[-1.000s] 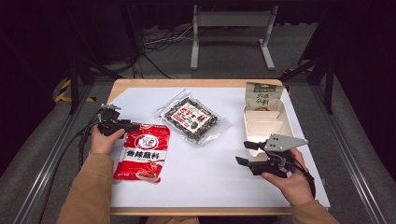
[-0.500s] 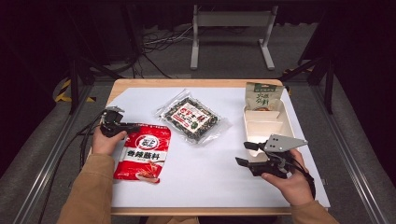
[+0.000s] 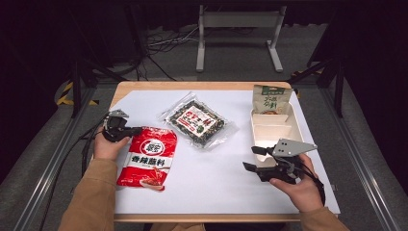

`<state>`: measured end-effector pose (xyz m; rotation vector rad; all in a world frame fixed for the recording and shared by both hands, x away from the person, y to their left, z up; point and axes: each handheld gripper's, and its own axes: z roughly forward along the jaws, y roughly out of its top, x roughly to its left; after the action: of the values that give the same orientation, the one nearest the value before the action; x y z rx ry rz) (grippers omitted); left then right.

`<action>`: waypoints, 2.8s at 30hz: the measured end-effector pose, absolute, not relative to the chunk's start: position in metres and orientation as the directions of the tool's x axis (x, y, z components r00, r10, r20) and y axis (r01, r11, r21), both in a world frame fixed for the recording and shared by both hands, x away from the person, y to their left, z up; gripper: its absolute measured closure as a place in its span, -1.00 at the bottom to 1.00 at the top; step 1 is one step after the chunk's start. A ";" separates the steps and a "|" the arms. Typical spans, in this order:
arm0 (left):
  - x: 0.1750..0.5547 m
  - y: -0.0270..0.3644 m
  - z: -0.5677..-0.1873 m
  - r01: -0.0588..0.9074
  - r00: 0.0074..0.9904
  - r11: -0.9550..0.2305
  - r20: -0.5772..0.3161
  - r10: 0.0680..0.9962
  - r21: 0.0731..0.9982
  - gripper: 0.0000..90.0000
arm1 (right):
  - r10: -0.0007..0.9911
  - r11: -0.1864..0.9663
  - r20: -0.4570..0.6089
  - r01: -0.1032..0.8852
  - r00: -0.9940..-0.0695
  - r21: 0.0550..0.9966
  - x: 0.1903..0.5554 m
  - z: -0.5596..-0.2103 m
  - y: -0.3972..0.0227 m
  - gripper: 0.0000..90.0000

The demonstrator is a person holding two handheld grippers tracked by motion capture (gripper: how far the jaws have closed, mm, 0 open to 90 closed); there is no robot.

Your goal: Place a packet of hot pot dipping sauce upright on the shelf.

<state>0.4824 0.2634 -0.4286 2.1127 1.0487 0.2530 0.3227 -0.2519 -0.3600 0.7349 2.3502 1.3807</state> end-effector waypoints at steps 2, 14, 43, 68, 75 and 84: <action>0.479 0.264 -0.424 0.595 0.645 -0.375 -0.144 0.750 0.711 1.00 | 0.574 0.401 -0.013 0.268 -0.819 0.876 0.323 -0.359 -0.252 -0.14; 0.452 0.267 -0.384 0.521 0.663 -0.350 -0.111 0.740 0.778 1.00 | 0.566 0.386 0.030 0.297 -0.824 0.873 0.326 -0.356 -0.250 0.15; 0.357 0.230 -0.291 0.171 0.831 -0.324 0.041 0.555 0.930 1.00 | 0.516 0.377 0.011 0.238 -0.856 0.895 0.326 -0.347 -0.232 0.19; 0.311 0.179 -0.263 0.009 0.944 -0.305 0.093 0.318 0.952 1.00 | 0.383 0.333 0.064 0.202 -0.921 0.921 0.328 -0.347 -0.200 -0.10; 0.302 0.162 -0.263 -0.043 0.966 -0.313 0.120 0.230 0.949 1.00 | 0.258 0.335 0.063 0.151 -0.964 0.930 0.328 -0.354 -0.187 -0.11; 0.305 0.156 -0.268 -0.029 0.968 -0.286 0.098 0.231 0.958 1.00 | 0.262 0.338 0.088 0.176 -0.961 0.925 0.338 -0.367 -0.177 0.13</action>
<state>0.3054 0.1557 -0.2683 1.8459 0.1481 0.2545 0.3377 -0.1769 -0.3667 0.4112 2.5061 1.7167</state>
